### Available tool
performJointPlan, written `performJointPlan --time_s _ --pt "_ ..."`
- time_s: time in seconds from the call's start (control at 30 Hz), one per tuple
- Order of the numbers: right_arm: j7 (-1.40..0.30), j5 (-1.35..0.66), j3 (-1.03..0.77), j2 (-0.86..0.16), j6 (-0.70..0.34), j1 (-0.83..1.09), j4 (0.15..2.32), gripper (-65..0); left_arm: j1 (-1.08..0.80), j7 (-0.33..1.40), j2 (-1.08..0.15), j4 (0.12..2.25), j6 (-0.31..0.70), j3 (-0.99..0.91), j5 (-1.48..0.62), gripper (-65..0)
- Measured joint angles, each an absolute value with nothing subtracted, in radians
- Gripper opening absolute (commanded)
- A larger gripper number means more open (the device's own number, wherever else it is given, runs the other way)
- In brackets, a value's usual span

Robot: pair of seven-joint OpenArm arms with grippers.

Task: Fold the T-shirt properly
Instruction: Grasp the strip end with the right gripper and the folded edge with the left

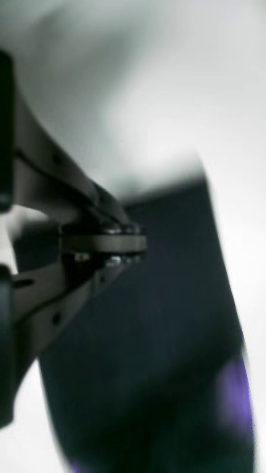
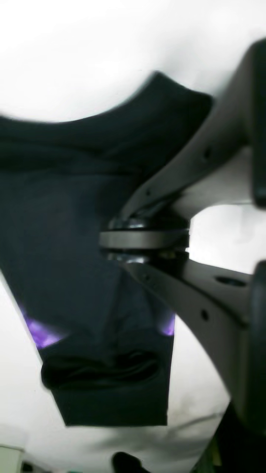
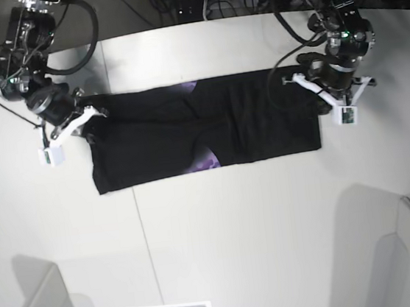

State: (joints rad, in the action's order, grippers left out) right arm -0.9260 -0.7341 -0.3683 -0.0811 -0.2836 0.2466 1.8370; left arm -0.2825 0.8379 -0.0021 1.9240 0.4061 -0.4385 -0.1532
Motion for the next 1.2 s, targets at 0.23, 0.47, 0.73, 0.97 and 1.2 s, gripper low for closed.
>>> performJointPlan --time_s 0.23,0.47,0.73,0.97,1.2 --pt "-1.121 -0.733 -0.481 -0.079 -0.284 0.091 1.721 -13.1 -0.309 0.827 -0.130 1.828 0.417 -0.661 -0.181 -65.0" --pt "-1.126 -0.723 -0.514 -0.141 -0.282 -0.035 1.488 -17.6 -0.308 0.823 -0.225 1.596 0.411 -0.797 -0.521 -65.0" --pt "-1.038 -0.742 -0.503 -0.169 -0.289 -0.064 1.304 -17.4 -0.307 0.820 -0.239 1.566 0.411 -0.795 -0.545 -65.0" --pt "-1.008 -0.773 -0.352 -0.167 -0.297 -0.067 1.290 -17.7 -0.310 0.823 -0.238 1.566 0.411 -0.795 -0.548 -65.0" --pt "-0.986 -0.781 -0.287 -0.173 -0.302 -0.045 1.296 -28.7 -0.310 0.824 -0.239 1.564 0.411 -0.795 -0.547 -65.0"
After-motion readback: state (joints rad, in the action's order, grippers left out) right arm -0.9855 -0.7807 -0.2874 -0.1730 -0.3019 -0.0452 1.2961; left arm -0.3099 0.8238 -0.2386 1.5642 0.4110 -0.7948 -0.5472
